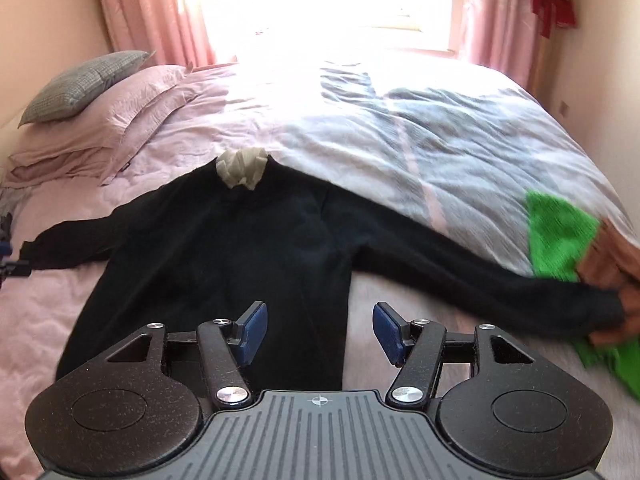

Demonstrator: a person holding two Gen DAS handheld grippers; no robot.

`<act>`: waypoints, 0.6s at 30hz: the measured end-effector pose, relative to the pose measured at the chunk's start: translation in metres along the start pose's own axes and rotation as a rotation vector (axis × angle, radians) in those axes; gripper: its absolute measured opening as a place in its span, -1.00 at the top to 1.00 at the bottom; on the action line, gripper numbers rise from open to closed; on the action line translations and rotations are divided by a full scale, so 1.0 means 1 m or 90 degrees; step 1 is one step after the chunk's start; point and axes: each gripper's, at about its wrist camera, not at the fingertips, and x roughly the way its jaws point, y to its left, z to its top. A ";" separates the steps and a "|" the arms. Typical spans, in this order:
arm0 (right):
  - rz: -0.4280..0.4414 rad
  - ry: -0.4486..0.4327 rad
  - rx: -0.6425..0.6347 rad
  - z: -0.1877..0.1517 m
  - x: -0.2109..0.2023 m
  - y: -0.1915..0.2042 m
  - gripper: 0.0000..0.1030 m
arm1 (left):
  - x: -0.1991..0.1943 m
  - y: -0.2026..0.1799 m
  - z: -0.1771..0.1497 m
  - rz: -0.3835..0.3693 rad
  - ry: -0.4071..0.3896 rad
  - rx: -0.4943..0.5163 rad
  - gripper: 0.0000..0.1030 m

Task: Fold large clothes

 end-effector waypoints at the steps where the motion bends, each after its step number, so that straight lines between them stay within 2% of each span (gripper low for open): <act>1: 0.000 -0.005 -0.014 0.007 0.015 -0.001 -0.10 | 0.019 0.003 0.009 -0.010 -0.015 0.017 -0.20; 5: 0.019 -0.013 -0.084 0.034 0.088 -0.005 -0.10 | 0.095 0.012 0.048 -0.052 -0.061 0.064 -0.09; 10: 0.028 -0.032 -0.172 0.063 0.180 -0.016 -0.10 | 0.178 0.017 0.098 -0.066 -0.111 0.122 -0.03; 14: 0.022 -0.038 -0.211 0.085 0.250 -0.028 -0.09 | 0.233 0.016 0.125 -0.087 -0.122 0.142 0.01; 18: 0.041 -0.044 -0.238 0.107 0.299 -0.034 -0.09 | 0.274 0.010 0.137 -0.096 -0.112 0.189 0.01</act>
